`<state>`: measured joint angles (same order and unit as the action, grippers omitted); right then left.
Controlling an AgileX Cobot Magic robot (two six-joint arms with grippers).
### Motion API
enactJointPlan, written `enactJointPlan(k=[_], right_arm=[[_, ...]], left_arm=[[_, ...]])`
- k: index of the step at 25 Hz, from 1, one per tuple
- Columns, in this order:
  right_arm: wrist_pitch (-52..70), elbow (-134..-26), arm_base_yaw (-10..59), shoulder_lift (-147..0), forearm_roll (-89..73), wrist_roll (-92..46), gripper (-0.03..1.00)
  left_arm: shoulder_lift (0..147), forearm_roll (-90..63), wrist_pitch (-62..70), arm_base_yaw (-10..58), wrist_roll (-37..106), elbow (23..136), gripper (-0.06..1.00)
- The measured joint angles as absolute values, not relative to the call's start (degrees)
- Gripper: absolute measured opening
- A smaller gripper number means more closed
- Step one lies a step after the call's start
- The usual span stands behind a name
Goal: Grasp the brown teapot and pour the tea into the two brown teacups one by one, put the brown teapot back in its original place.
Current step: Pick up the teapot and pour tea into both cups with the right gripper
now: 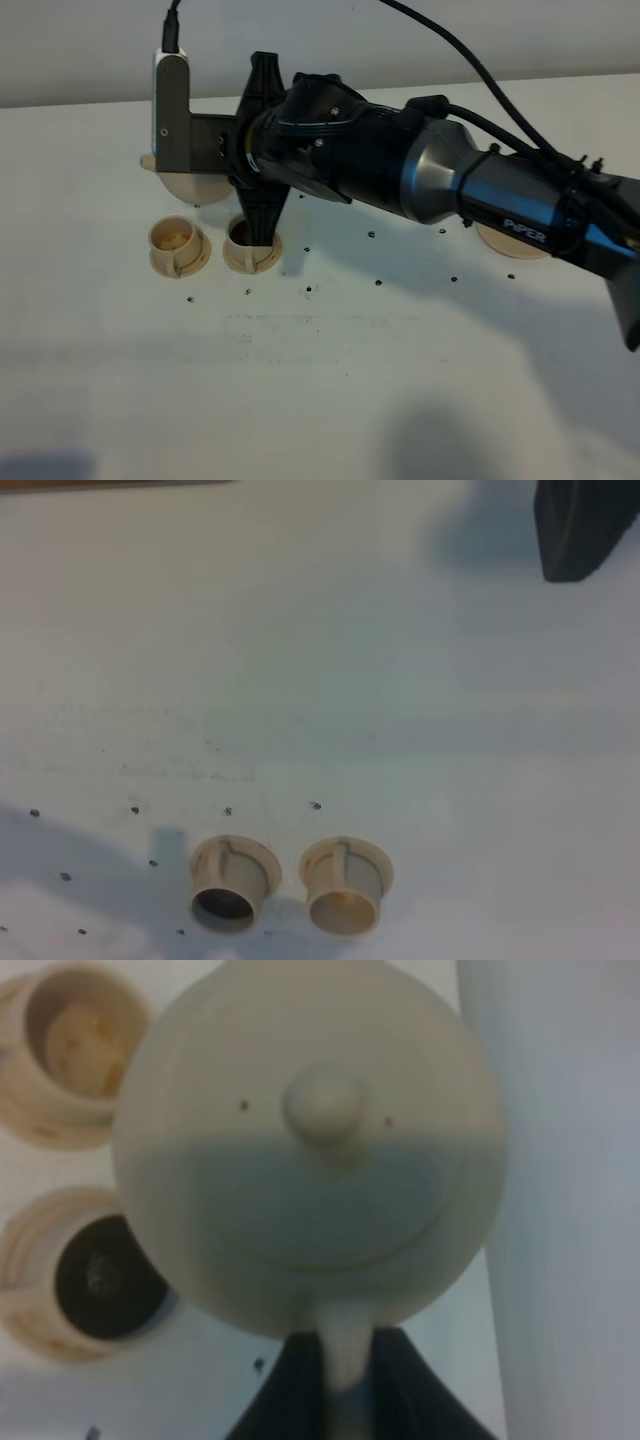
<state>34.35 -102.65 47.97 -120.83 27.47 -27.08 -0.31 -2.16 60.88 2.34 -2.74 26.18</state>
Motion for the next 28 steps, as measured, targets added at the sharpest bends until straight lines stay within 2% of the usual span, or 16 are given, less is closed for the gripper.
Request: enactJointPlan(k=[6,16,28], right_arm=[[35.96,-107.19,47.31,-124.19,26.95,-29.30,0.10],[34.69,-108.41,47.09,-126.23,26.14,-31.27,0.10],[33.18,-109.40,47.09,-128.97,33.10,-31.34,0.10]], left_arm=[[-0.31,-2.16,60.88,2.34,-2.74,26.18,0.33],[-0.31,-2.16,60.88,2.34,-2.74,26.18,0.33],[-0.31,-2.16,60.88,2.34,-2.74,26.18,0.33]])
